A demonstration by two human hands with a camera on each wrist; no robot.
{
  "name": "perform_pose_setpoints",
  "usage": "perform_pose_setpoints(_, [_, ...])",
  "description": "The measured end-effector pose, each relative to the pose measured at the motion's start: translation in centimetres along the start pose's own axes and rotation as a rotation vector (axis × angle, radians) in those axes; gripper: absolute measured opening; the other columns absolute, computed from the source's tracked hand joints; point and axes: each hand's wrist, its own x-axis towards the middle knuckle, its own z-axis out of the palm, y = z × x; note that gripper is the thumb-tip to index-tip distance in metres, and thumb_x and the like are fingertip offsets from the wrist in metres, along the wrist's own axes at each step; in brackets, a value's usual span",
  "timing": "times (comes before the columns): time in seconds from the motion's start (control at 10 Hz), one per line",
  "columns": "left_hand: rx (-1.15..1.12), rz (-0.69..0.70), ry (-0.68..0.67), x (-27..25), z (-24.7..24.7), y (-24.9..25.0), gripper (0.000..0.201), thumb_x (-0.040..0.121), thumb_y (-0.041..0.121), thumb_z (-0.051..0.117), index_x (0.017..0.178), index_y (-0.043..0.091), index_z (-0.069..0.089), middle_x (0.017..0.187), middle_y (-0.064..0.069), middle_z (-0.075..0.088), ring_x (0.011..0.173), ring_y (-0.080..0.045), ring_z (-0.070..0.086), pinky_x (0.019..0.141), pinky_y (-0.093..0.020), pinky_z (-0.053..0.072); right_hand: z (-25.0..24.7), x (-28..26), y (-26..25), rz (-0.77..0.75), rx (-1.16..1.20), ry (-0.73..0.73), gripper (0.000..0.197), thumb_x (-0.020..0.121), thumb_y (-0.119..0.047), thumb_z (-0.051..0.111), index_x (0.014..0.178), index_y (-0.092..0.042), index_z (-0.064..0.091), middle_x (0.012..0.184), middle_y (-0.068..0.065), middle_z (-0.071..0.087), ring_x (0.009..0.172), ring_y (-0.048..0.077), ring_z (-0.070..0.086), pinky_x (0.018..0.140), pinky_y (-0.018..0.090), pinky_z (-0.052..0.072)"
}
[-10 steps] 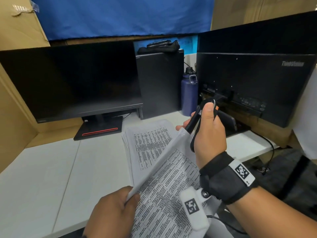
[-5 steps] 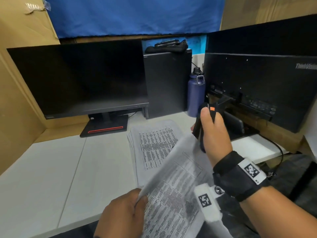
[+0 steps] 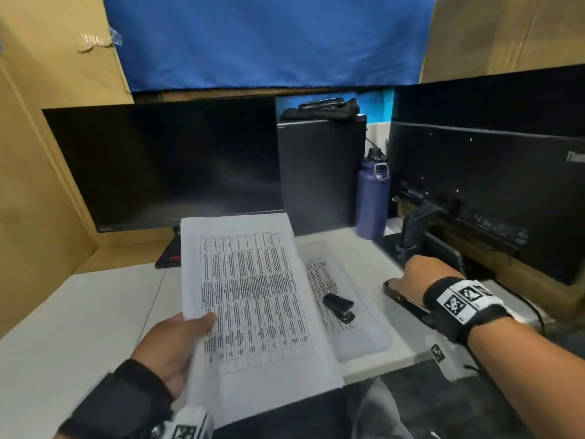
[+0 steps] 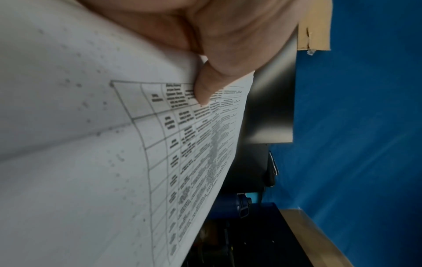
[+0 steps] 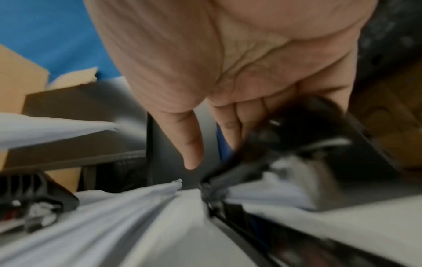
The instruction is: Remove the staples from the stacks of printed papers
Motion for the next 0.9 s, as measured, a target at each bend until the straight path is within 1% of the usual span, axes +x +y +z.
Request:
perform_pose_setpoints(0.1, [0.019,-0.040,0.015,2.2,0.6,0.1,0.023,0.102,0.008,0.058,0.123,0.001,0.065,0.106,-0.024,0.077,0.100,-0.042,0.075,0.102,-0.060,0.052,0.0,-1.3,-2.7,-0.238,0.022,0.066,0.035,0.092,-0.048,0.055,0.119,-0.026,0.061,0.114,0.002,0.069,0.103,0.024,0.065,0.090,0.035,0.052])
perform_pose_setpoints(0.2, [0.058,-0.088,0.029,3.7,1.6,0.4,0.023,0.099,0.006,0.062,0.119,-0.004,0.066,0.104,-0.026,0.077,0.100,-0.043,0.074,0.101,-0.060,0.053,1.8,-3.4,-5.8,-0.479,0.168,-0.171,0.033,0.091,-0.041,0.063,0.123,-0.034,0.065,0.121,-0.009,0.067,0.108,0.018,0.064,0.097,0.028,0.048])
perform_pose_setpoints(0.3, [0.086,-0.116,0.037,5.0,2.3,0.6,0.027,0.085,-0.001,0.064,0.111,-0.008,0.067,0.107,-0.031,0.074,0.102,-0.048,0.072,0.099,-0.064,0.052,3.7,-3.2,-6.7,-0.475,0.213,-0.222,0.021,0.089,-0.020,0.060,0.101,-0.026,0.076,0.102,-0.005,0.075,0.096,0.018,0.067,0.088,0.026,0.052])
perform_pose_setpoints(0.4, [0.108,-0.121,0.026,6.5,3.0,0.4,0.034,0.078,-0.005,0.058,0.111,-0.009,0.067,0.107,-0.031,0.074,0.101,-0.050,0.072,0.099,-0.065,0.052,4.1,-1.7,-5.1,-0.342,0.425,-0.085,0.029,0.083,-0.008,0.060,0.083,-0.032,0.077,0.090,-0.014,0.074,0.089,0.010,0.068,0.089,0.022,0.053])
perform_pose_setpoints(0.5, [0.138,-0.126,0.040,7.5,4.7,0.3,0.030,0.080,-0.004,0.061,0.109,-0.007,0.066,0.106,-0.029,0.074,0.101,-0.048,0.071,0.098,-0.062,0.053,3.6,-0.2,-2.5,-0.229,0.522,0.015,0.027,0.084,-0.013,0.064,0.079,-0.038,0.071,0.092,-0.015,0.074,0.090,0.011,0.070,0.091,0.025,0.054])
perform_pose_setpoints(0.6, [0.166,-0.120,-0.002,8.9,6.4,0.0,0.047,0.069,0.001,0.068,0.115,-0.006,0.064,0.110,-0.029,0.071,0.104,-0.048,0.069,0.100,-0.059,0.053,3.6,0.0,-0.7,-0.230,0.415,-0.009,0.022,0.086,-0.016,0.063,0.091,-0.035,0.074,0.099,-0.011,0.074,0.099,0.015,0.068,0.095,0.024,0.051])
perform_pose_setpoints(0.7, [0.191,-0.108,-0.062,8.0,8.4,0.0,0.031,0.080,-0.009,0.062,0.111,-0.004,0.063,0.112,-0.029,0.070,0.103,-0.047,0.070,0.097,-0.062,0.055,4.6,0.2,-0.2,-0.269,0.188,-0.050,0.026,0.091,-0.020,0.058,0.107,-0.032,0.075,0.113,-0.010,0.072,0.108,0.016,0.066,0.098,0.025,0.050])
perform_pose_setpoints(0.8, [0.339,0.030,-0.050,5.7,8.9,-0.1,0.049,0.086,-0.002,0.065,0.133,-0.002,0.053,0.131,-0.024,0.061,0.115,-0.040,0.064,0.104,-0.053,0.053,4.7,0.2,-0.1,-0.275,0.034,-0.038,0.020,0.088,-0.019,0.053,0.087,-0.031,0.069,0.096,-0.007,0.071,0.094,0.020,0.068,0.081,0.026,0.052])
perform_pose_setpoints(0.9, [0.505,0.146,0.026,2.4,7.1,-0.4,0.062,0.092,0.011,0.065,0.148,0.015,0.041,0.149,-0.010,0.048,0.132,-0.025,0.051,0.111,-0.036,0.042,4.0,-0.8,0.3,-0.242,0.068,0.048,0.015,0.092,-0.030,0.049,0.095,-0.033,0.064,0.100,-0.008,0.072,0.089,0.017,0.065,0.075,0.027,0.049])
